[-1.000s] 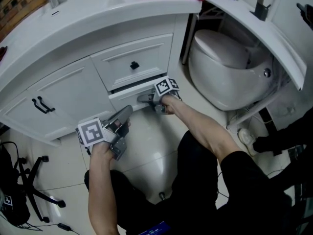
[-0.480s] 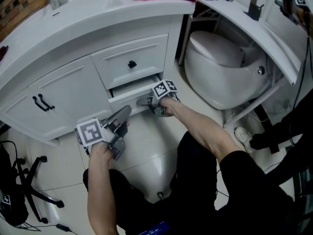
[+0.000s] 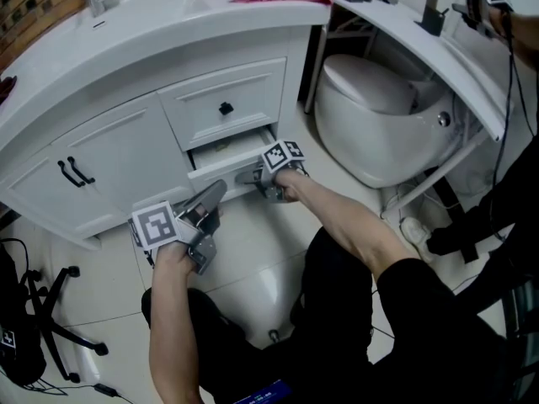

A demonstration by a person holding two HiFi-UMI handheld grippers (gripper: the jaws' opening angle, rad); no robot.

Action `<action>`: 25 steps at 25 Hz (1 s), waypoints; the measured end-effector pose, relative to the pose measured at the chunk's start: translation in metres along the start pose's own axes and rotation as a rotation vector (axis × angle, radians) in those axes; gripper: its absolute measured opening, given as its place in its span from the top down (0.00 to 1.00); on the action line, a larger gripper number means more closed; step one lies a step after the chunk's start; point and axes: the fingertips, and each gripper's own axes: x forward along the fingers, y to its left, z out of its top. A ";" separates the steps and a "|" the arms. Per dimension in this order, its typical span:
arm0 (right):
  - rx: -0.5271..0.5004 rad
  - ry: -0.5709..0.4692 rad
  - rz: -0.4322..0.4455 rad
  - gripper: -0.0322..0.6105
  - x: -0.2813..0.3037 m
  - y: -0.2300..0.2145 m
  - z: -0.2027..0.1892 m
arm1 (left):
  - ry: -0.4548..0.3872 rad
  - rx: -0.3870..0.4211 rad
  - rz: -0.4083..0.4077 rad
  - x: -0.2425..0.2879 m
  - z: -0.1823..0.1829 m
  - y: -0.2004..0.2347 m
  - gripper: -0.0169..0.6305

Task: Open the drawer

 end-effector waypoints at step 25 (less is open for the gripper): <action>-0.006 0.037 -0.060 0.72 -0.020 0.008 -0.055 | -0.003 0.017 -0.031 -0.009 -0.034 -0.040 0.99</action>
